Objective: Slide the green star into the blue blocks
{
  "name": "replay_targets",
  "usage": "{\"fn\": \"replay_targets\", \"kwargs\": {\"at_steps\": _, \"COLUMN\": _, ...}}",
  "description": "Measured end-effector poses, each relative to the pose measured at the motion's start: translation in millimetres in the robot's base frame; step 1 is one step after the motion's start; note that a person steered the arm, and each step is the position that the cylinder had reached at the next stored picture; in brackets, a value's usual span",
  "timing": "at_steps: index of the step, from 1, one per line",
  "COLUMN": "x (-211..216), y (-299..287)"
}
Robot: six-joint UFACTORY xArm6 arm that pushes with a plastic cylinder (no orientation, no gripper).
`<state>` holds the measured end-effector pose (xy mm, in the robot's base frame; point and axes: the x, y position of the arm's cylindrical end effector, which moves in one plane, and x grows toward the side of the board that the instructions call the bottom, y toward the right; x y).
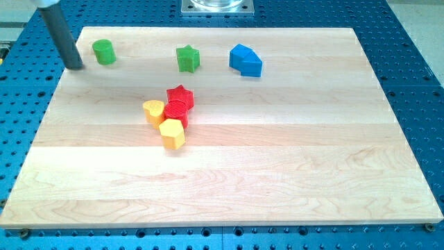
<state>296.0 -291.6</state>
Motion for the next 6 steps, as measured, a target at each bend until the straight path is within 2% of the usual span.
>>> {"fn": "replay_targets", "kwargs": {"at_steps": 1, "x": -11, "y": 72}}
{"fn": "replay_targets", "kwargs": {"at_steps": 2, "x": -11, "y": 180}}
{"fn": "replay_targets", "kwargs": {"at_steps": 3, "x": -11, "y": 205}}
{"fn": "replay_targets", "kwargs": {"at_steps": 4, "x": -7, "y": 193}}
{"fn": "replay_targets", "kwargs": {"at_steps": 5, "x": 5, "y": 211}}
{"fn": "replay_targets", "kwargs": {"at_steps": 6, "x": 6, "y": 300}}
